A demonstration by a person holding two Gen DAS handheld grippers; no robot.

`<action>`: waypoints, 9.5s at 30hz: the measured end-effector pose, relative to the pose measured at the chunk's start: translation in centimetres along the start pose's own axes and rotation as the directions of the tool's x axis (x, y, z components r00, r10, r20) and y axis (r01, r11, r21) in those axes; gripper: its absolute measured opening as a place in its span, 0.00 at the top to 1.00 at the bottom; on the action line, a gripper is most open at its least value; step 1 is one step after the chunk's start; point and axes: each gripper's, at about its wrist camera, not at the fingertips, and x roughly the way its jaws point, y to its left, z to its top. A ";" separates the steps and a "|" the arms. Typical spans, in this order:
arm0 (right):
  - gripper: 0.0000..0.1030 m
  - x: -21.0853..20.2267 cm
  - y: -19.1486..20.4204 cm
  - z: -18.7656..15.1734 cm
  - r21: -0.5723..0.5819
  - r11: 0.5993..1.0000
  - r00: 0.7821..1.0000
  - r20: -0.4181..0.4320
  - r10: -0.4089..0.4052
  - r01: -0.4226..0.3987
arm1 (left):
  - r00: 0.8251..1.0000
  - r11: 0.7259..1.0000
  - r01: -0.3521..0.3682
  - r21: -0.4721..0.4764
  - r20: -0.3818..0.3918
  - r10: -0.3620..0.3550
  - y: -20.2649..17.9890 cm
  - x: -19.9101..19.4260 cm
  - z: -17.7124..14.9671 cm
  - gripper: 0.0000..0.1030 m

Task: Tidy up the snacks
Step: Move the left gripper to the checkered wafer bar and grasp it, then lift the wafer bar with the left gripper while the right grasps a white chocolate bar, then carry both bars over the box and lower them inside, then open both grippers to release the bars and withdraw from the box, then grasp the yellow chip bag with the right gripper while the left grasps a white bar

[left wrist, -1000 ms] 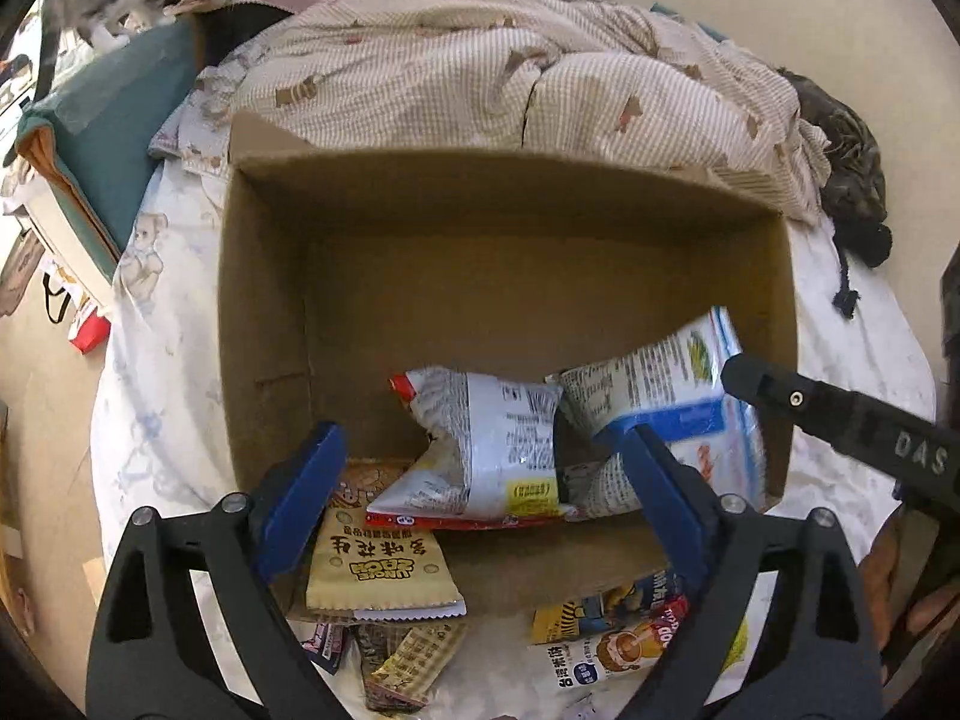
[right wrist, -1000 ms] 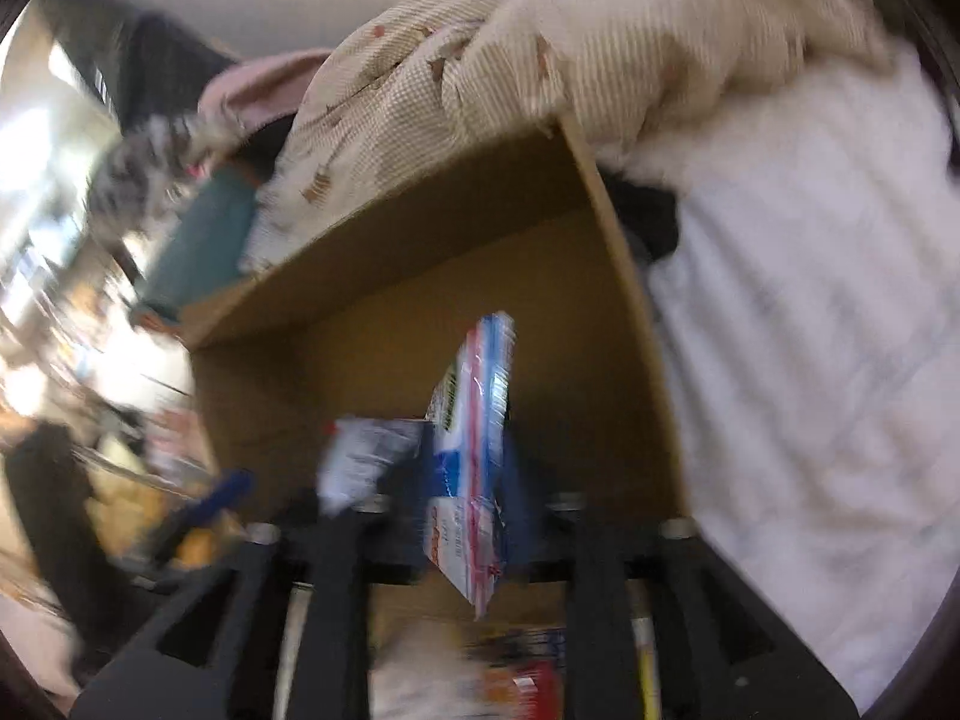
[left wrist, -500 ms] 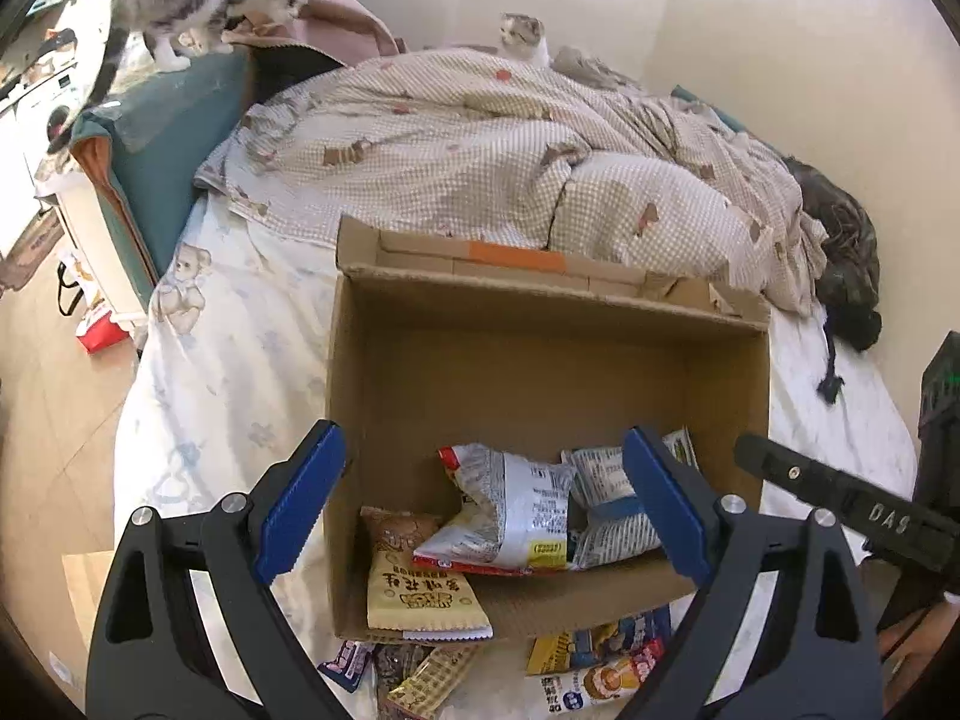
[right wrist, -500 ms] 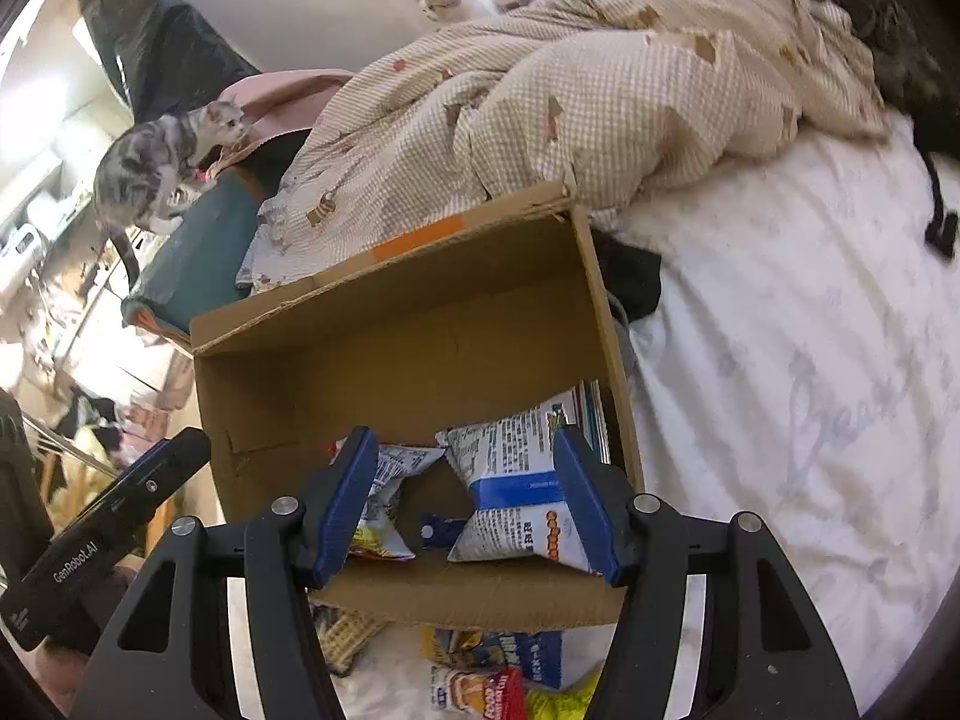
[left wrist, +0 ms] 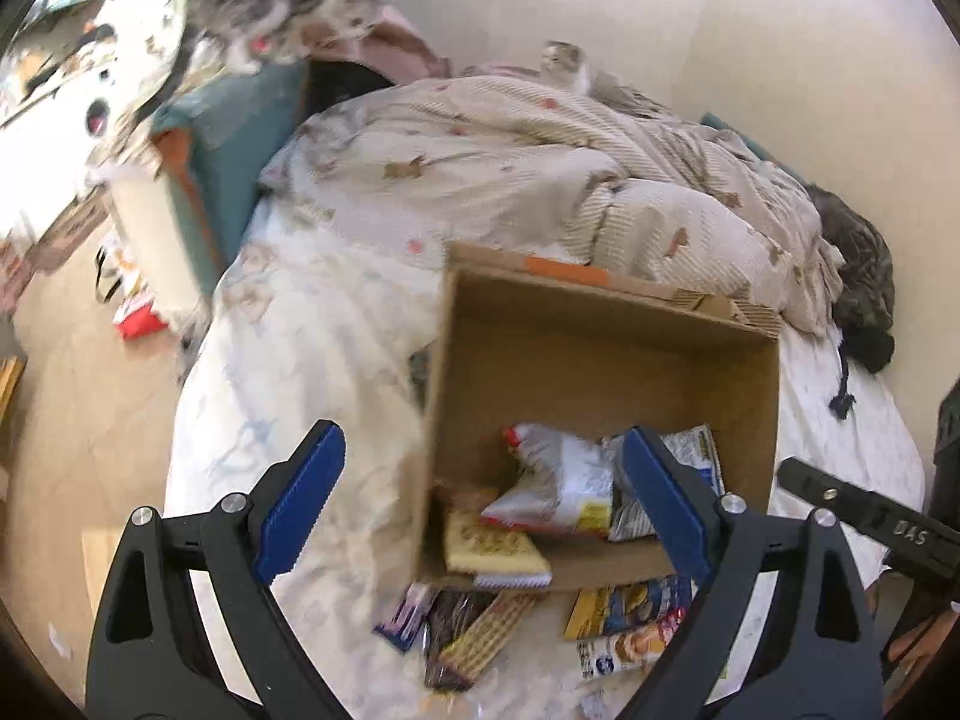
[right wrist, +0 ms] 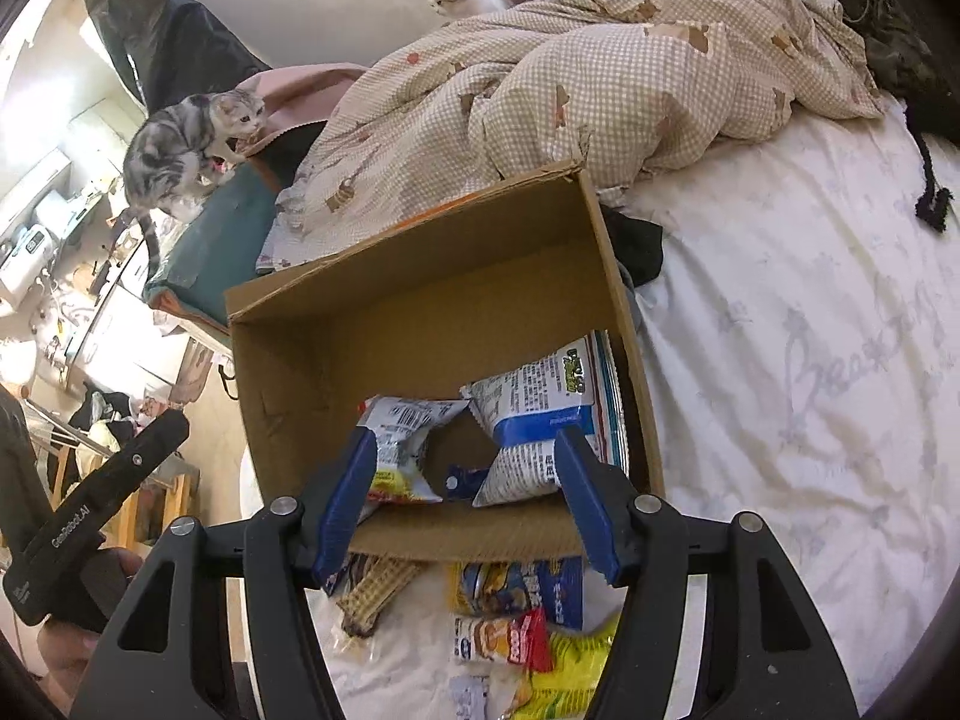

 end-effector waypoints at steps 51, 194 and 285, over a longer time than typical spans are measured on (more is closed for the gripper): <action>0.17 -3.1 -2.5 -10.5 0.072 0.994 0.985 -0.155 -0.070 0.082 | 0.915 0.906 -0.012 0.422 -0.362 0.181 -5.8 7.5 -14.8 0.78; 0.76 5.8 0.4 0.9 0.052 0.996 0.990 -0.113 0.084 -0.079 | 0.991 0.993 0.055 0.103 -0.125 -0.042 -3.2 6.1 -0.5 0.73; 0.33 -0.8 -4.6 -11.5 -0.048 0.965 0.905 -0.338 -0.259 0.258 | 0.955 0.986 -0.163 -0.023 -0.256 0.152 4.9 0.3 -7.3 0.00</action>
